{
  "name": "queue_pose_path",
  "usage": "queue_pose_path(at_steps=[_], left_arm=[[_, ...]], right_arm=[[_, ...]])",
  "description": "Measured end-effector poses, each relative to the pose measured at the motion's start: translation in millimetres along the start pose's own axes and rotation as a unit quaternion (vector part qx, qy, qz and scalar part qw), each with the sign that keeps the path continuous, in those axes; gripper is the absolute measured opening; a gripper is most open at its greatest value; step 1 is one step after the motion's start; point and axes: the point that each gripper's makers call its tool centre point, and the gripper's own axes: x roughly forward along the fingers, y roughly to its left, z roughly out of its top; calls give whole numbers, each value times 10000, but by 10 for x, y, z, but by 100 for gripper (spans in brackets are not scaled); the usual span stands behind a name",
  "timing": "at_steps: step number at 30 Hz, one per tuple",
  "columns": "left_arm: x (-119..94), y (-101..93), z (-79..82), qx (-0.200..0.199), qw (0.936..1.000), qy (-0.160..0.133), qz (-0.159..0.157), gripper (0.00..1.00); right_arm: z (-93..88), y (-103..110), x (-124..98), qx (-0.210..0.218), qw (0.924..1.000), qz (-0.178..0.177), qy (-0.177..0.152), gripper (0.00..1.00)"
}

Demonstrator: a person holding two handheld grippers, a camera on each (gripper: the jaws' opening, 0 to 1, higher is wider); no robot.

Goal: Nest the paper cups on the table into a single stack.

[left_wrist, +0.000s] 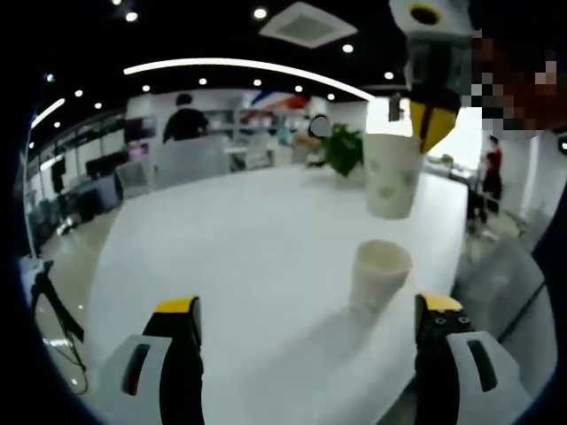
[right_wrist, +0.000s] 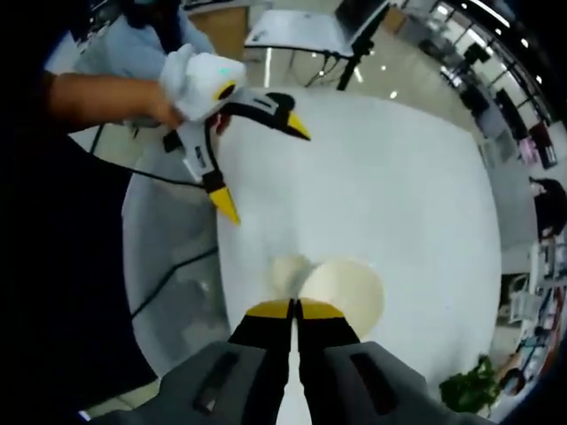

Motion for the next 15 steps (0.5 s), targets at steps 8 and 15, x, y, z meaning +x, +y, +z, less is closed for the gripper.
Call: queue_pose_path(at_steps=[8, 15], left_arm=[[21, 0, -15, 1, 10000, 3, 18, 100], [33, -39, -36, -32, 10000, 20, -17, 100]], right_arm=[[-15, 30, 187, 54, 9999, 96, -61, 0], [-54, 67, 369, 146, 9997, 196, -62, 0]])
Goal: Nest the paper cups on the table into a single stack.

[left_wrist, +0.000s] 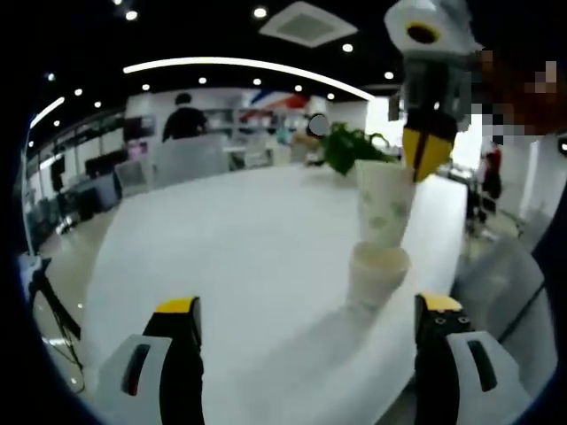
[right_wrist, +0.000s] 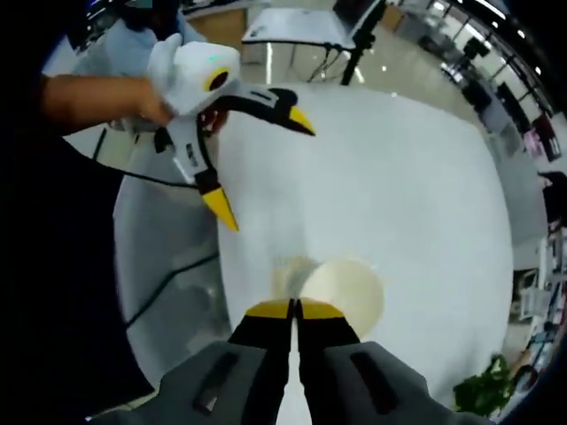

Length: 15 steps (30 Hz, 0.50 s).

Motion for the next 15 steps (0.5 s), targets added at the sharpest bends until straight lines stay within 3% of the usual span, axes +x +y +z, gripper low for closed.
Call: queue_pose_path(at_steps=[15], left_arm=[[2, -33, -32, -42, 10000, 20, -6, 100]], right_arm=[[-133, 37, 367, 200, 9997, 141, 27, 0]])
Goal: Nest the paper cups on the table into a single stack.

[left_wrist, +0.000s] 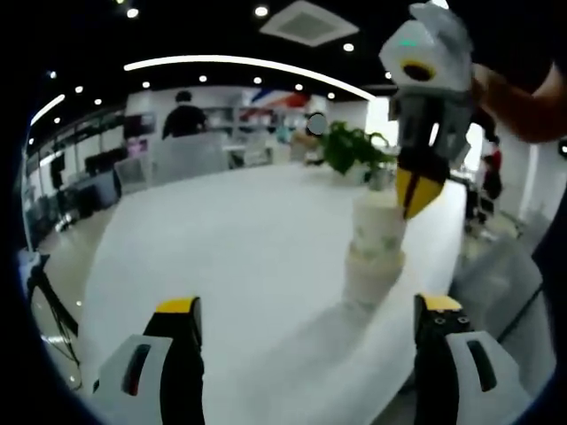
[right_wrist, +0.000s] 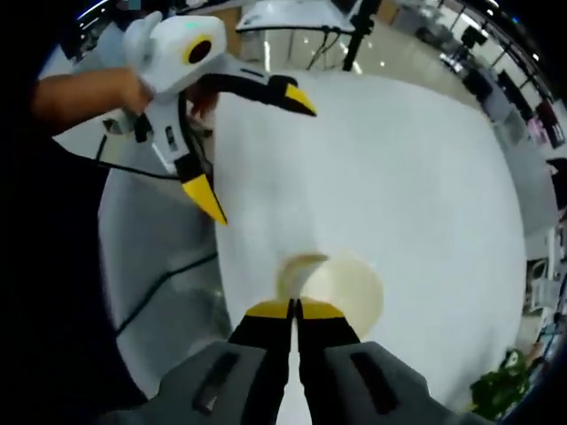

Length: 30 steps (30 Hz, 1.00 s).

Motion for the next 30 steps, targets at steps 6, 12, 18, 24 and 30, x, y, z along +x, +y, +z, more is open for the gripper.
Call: queue_pose_path(at_steps=[6, 12, 18, 24, 30], left_arm=[[-2, -9, -21, 3, 10000, 36, -3, 100], [-3, -13, -18, -21, 10000, 25, 2, 99], [-5, -16, -26, -32, 10000, 30, -4, 99], [-5, -22, -45, -33, 10000, 61, -4, 99], [2, -27, -50, -34, 10000, 76, -17, 99]], right_arm=[[-3, 12, 100, 45, 10000, 18, -21, 0], [21, 54, 235, 72, 10000, 35, -19, 0], [1, 90, 348, 106, 9999, 66, 6, 0], [-47, 123, 459, 140, 9999, 74, -9, 0], [-53, 112, 465, 215, 9995, 116, -202, 0]])
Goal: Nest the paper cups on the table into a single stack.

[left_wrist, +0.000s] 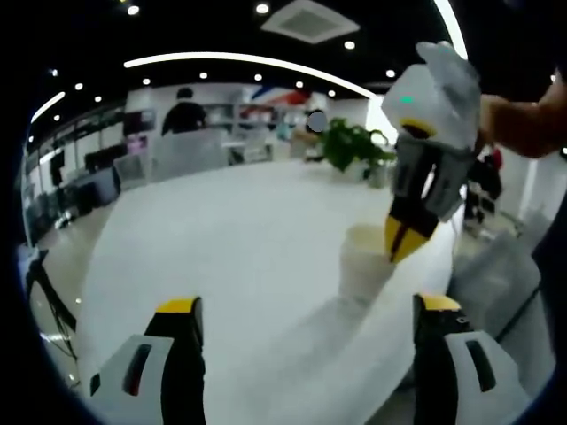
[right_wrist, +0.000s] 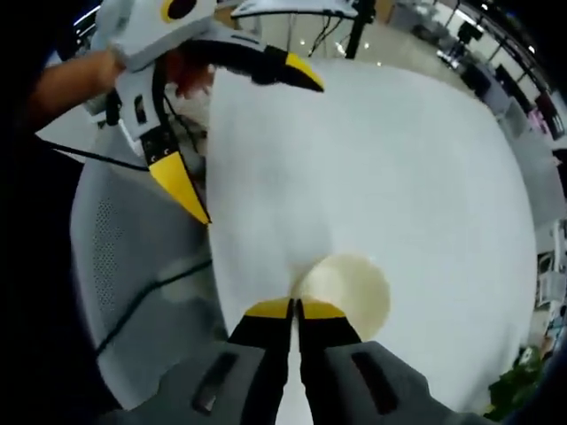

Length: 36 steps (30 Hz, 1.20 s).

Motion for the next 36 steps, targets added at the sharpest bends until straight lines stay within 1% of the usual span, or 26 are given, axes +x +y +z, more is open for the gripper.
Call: queue_pose_path(at_steps=[5, 6, 8, 9, 10, 11, 13, 14, 16, 18, 19, 20, 21, 22, 23, 24, 26, 27, 28, 30, 31, 32, 33, 34, 35, 36], left_arm=[[16, -22, 15, 29, 10000, 4, -34, 99], [20, -23, 14, 32, 10000, 6, -40, 99], [25, -28, 14, 40, 10000, 12, -55, 99], [26, -32, 17, 46, 10000, 10, -62, 99], [27, -32, 20, 47, 10000, 9, -64, 99], [26, -31, 27, 46, 10000, -2, -61, 100], [20, -15, 43, 39, 10000, -36, -26, 100], [18, -12, 44, 29, 10000, -37, -29, 100], [11, -11, 46, 18, 10000, -30, -36, 100], [17, -5, 41, 29, 10000, -37, -41, 100], [21, -6, 38, 19, 10000, -40, -43, 100], [33, 3, 33, 19, 10000, -60, -1, 100], [49, 9, 27, 38, 9999, -83, 43, 100], [70, 1, 16, 47, 9999, -98, 56, 100], [97, -14, 1, 41, 9999, -104, 61, 100], [117, -29, -10, 36, 9999, -106, 53, 100], [171, -89, -38, 76, 9999, -96, 19, 100], [201, -130, -58, 106, 9999, -109, -21, 100], [225, -156, -76, 121, 9999, -112, -29, 100], [278, -242, -127, 171, 9998, -66, -65, 100], [299, -282, -157, 295, 9995, -14, -123, 100], [314, -341, -202, 548, 9980, 142, -266, 100], [323, -355, -199, 635, 9975, 169, -276, 100], [339, -368, -176, 565, 9980, 107, -271, 100], [347, -373, -170, 519, 9981, 94, -308, 100], [363, -379, -176, 473, 9983, 101, -324, 100]], right_arm=[[12, -2, -6, 45, 9996, 20, -276, 0], [24, -16, -7, 5, 9993, -20, -363, 3], [55, -38, -26, -53, 9982, -45, -598, 11], [89, 2, -45, 82, 9966, 99, -809, 16], [114, 1, -72, 125, 9952, 124, -964, 21], [139, -18, -120, 164, 9930, 108, -1169, 29], [155, -69, -206, 189, 9896, 32, -1423, 38], [177, -94, -279, 198, 9860, -9, -1657, 43], [173, -111, -375, 330, 9806, 5, -1931, 49], [153, -120, -463, 469, 9722, 40, -2292, 54], [159, -136, -490, 499, 9667, -20, -2511, 60], [171, -154, -524, 553, 9561, -117, -2875, 68], [173, -147, -545, 547, 9479, -149, -3135, 74], [157, -142, -556, 535, 9405, -191, -3351, 78], [99, -152, -545, 665, 9345, -276, -3486, 81], [52, -154, -529, 781, 9313, -308, -3545, 81], [-48, -152, -495, 1104, 9195, -375, -3753, 84], [-88, -152, -478, 1258, 9108, -406, -3912, 86], [-118, -127, -463, 1333, 9061, -387, -3996, 87], [-184, -153, -449, 1549, 8895, -617, -4255, 87], [-216, -168, -444, 1688, 8818, -710, -4347, 87], [-249, -185, -445, 1858, 8691, -803, -4514, 87], [-261, -195, -446, 1914, 8646, -848, -4568, 88], [-307, -216, -443, 2013, 8548, -993, -4680, 89], [-350, -223, -419, 2129, 8476, -1074, -4740, 90], [-390, -234, -380, 2209, 8457, -1121, -4727, 90]])
